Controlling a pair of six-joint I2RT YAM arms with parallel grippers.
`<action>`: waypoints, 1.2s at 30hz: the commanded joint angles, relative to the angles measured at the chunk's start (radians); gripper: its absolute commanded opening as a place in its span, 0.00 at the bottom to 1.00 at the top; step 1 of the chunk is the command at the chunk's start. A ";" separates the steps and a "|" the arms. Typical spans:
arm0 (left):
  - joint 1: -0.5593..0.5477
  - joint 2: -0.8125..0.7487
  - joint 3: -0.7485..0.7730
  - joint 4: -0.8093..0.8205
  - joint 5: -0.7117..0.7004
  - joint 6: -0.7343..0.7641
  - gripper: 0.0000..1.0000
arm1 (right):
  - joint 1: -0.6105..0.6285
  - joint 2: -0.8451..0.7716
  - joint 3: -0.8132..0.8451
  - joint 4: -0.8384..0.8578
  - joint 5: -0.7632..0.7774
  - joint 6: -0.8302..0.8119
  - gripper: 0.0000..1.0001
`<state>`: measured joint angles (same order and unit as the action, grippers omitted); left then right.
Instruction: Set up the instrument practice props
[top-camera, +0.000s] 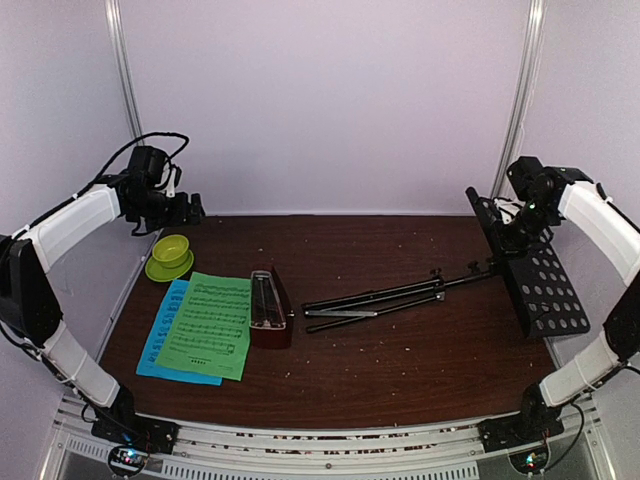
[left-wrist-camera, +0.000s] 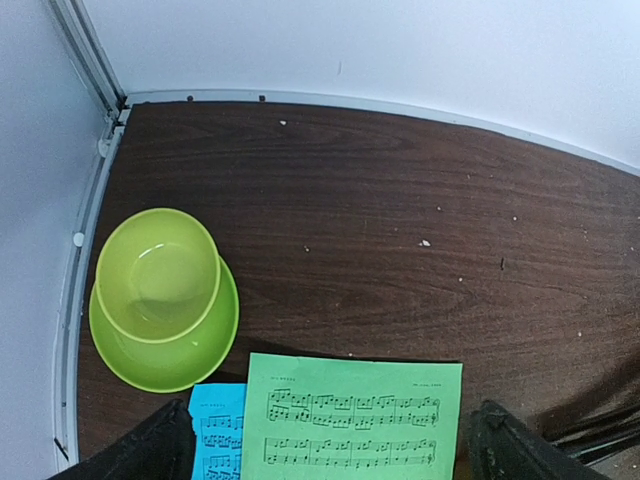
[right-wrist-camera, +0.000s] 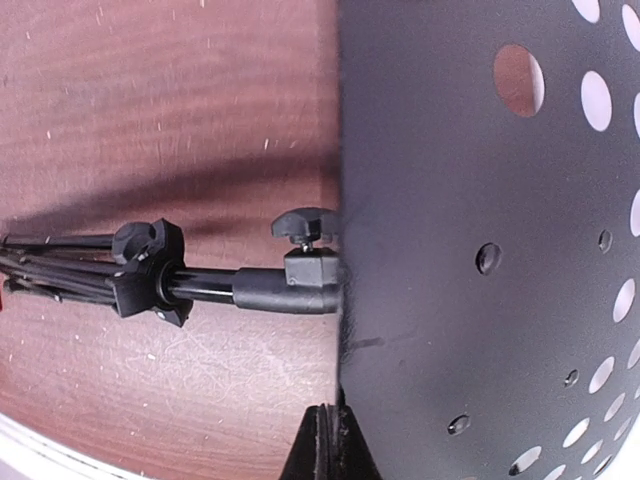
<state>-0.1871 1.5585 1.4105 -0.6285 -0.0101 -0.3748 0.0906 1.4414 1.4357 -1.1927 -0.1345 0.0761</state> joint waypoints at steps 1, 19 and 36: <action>-0.003 -0.039 0.030 0.040 0.019 -0.012 0.98 | 0.017 -0.127 0.104 0.109 0.166 0.003 0.00; -0.152 -0.155 0.030 0.189 -0.001 0.059 0.98 | 0.305 -0.240 0.324 0.253 0.507 -0.388 0.00; -0.583 0.000 -0.005 0.514 0.030 0.137 0.95 | 0.476 -0.328 0.335 0.513 0.557 -0.681 0.00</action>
<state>-0.6937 1.5082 1.4311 -0.2741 0.0013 -0.2672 0.5362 1.1805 1.7023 -1.0348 0.3340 -0.5316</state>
